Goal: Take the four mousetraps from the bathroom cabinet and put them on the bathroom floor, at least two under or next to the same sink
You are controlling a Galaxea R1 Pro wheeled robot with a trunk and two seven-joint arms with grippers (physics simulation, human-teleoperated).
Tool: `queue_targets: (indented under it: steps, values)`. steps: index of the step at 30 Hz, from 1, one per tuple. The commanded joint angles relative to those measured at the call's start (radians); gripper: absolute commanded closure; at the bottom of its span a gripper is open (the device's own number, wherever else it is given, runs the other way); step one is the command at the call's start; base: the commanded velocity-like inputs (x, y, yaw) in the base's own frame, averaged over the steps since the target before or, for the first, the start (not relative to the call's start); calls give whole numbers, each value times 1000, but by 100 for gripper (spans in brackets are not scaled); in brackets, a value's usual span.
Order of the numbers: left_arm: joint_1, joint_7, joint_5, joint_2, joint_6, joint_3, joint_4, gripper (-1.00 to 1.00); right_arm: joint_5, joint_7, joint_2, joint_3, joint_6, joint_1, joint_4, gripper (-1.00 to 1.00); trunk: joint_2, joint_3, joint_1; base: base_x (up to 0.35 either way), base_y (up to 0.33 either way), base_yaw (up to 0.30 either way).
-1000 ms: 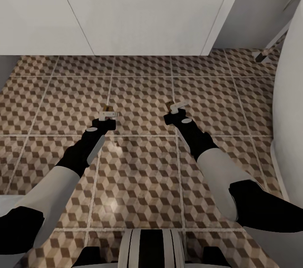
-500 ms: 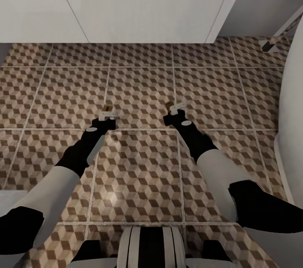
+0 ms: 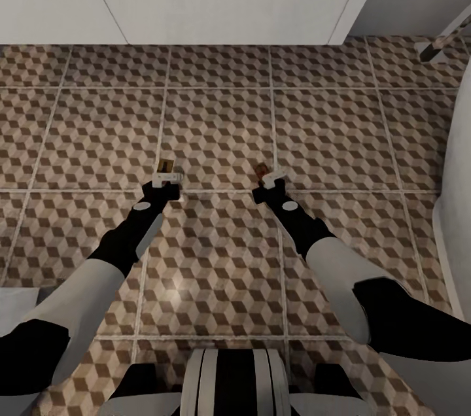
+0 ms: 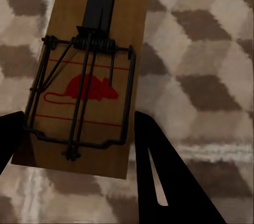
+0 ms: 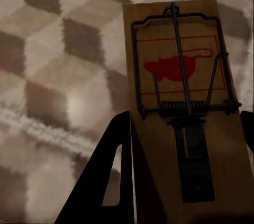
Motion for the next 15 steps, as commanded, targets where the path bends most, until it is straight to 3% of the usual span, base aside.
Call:
queue_targets:
  steps: [1,6,15]
  values:
    - [-1,11,6,1,-1,-8,4,100,8,2,0,-3,-14,-1,10,100,0,-4,0,0,0,0]
    - [-1,11,6,-1,-24,-13,18,100,8,1,0,-3,-31,-1,26,100,-2,-22,2,0,0,0]
    - [0,9,6,2,-77,-14,29,100,9,1,0,-1,-37,-1,42,100,-4,-22,7,0,0,0]
